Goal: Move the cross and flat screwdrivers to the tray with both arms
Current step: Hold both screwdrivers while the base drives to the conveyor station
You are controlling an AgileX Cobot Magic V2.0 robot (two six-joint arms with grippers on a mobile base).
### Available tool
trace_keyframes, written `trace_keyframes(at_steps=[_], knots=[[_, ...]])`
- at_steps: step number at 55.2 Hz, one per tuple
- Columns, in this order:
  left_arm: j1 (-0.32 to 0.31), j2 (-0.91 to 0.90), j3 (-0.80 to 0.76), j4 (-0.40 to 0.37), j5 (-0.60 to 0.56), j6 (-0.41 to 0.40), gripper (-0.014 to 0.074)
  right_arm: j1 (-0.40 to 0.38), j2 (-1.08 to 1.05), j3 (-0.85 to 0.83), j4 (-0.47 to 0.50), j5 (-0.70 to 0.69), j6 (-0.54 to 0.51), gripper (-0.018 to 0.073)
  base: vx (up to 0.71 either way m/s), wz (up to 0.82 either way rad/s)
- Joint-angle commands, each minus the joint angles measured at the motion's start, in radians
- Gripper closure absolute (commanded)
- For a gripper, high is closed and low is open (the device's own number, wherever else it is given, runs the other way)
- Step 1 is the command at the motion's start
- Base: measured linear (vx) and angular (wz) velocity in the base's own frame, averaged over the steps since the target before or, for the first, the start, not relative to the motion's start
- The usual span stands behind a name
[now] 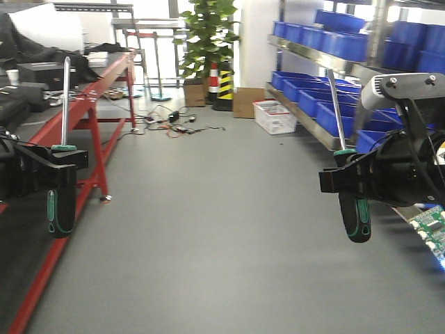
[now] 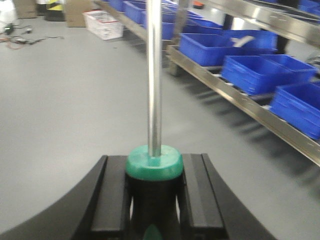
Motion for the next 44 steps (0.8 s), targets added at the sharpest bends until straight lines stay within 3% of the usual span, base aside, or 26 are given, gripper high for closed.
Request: trace_keyframes(at_steps=[1,44], knots=[[-0.005,-0.030,-0.035,-0.035,-0.071,0.000,0.0594,-0.003,-0.031,-0.036,0.000,-0.090,-0.005,0.0567,0.60,0.41],[-0.005,-0.030,-0.035,-0.035,-0.073,0.000,0.0594,-0.003,-0.031,-0.036,0.000,-0.090,-0.005,0.0567,0.60,0.19]])
